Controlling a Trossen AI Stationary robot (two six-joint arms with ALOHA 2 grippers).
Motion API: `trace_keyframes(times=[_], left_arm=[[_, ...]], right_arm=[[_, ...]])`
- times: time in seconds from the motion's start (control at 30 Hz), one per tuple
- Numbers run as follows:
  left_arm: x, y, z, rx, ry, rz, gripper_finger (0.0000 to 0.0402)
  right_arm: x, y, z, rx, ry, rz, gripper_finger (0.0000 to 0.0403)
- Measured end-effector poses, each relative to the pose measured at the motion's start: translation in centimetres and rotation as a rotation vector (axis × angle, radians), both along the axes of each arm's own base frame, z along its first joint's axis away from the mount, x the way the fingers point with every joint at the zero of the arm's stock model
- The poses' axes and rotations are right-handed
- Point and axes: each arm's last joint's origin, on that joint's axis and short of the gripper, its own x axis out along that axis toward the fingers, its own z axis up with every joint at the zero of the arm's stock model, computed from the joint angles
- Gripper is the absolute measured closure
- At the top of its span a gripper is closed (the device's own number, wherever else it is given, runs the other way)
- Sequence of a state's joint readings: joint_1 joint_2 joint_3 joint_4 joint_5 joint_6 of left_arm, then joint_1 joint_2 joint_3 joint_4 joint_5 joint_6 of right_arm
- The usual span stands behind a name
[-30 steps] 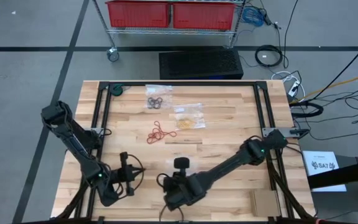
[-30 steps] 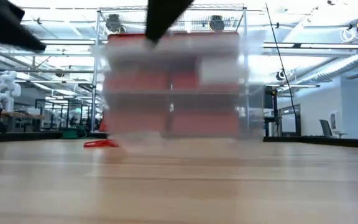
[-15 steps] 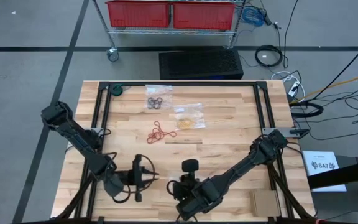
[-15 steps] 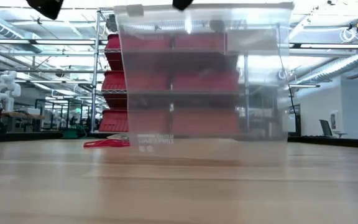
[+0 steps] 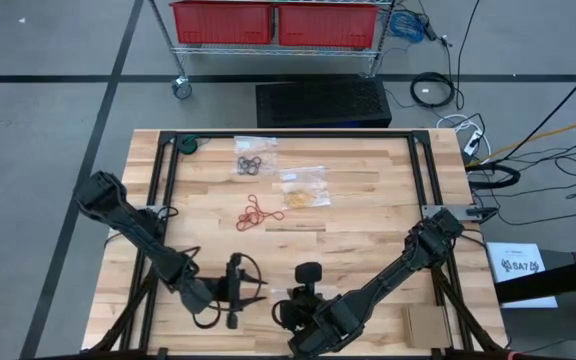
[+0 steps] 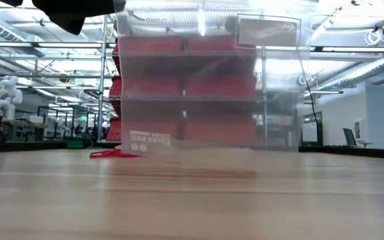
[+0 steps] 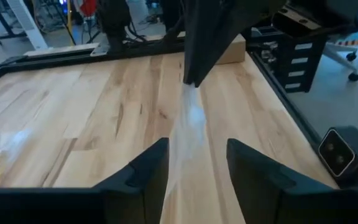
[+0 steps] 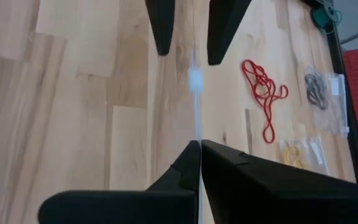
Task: Sort rubber bands
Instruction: Open the transparent zip bag
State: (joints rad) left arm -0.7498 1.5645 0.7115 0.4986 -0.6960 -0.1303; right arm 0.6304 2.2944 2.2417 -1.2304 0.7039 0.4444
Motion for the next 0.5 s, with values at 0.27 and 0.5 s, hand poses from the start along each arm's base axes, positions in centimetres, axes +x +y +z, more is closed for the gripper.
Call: trace_keyframes(times=[0.27, 0.5], left_arm=[[0.74, -0.23, 0.21, 0.053, 0.004, -0.018, 0.0284], [0.74, -0.28, 0.25, 0.084, 0.005, -0.026, 0.0392]], right_arm=[[0.46, 0.19, 0.17, 0.008, -0.034, 0.024, 0.0403], [0.38, 0.04, 0.42, 0.008, -0.035, 0.021, 0.0403]])
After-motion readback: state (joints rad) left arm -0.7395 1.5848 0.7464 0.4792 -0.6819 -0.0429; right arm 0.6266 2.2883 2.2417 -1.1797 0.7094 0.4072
